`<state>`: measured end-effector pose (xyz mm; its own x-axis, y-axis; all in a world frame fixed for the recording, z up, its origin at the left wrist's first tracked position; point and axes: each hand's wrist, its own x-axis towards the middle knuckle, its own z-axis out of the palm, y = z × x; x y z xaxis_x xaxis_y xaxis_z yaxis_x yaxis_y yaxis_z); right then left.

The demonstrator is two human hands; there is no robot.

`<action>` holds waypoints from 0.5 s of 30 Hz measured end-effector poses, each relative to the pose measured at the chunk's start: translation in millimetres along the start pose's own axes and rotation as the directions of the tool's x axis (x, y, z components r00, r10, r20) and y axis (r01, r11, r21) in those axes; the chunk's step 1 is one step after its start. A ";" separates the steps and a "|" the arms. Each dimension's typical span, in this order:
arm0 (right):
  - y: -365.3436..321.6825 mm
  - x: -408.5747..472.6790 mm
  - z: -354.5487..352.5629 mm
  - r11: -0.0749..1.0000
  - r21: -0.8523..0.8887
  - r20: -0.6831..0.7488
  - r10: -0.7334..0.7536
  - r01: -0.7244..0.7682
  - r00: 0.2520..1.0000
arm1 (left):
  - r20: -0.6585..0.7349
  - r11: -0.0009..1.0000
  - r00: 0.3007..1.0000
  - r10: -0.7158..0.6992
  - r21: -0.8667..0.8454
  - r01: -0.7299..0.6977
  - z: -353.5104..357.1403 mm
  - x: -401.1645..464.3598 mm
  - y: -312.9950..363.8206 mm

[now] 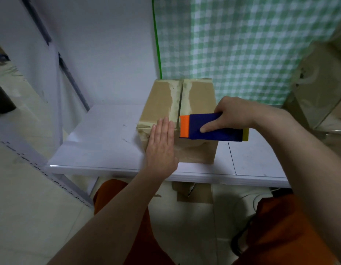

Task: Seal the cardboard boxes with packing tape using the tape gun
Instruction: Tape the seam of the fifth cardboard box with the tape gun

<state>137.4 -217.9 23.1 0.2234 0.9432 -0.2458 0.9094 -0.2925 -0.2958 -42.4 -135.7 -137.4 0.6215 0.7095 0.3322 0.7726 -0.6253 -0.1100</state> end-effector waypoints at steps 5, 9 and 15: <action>33.3 -20.6 -21.4 0.996 0.019 0.003 0.088 -0.088 0.996 | 0.035 1.000 0.999 -0.016 0.018 0.016 -1.3 0.2 2.3; 37.5 -14.7 -11.1 0.996 0.046 -0.007 0.076 -0.076 0.997 | 0.076 0.996 0.993 -0.087 -0.017 0.089 -13.4 0.4 16.4; 36.8 -14.0 -14.1 0.997 0.050 -0.015 0.052 -0.051 0.999 | -0.022 0.985 0.992 0.125 -0.114 -0.127 -19.2 1.6 47.0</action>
<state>172.7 -239.7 28.7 0.2755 0.9291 -0.2468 0.8782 -0.3477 -0.3285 -7.6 -170.2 -124.0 0.7106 0.6183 0.3359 0.6675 -0.7433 -0.0440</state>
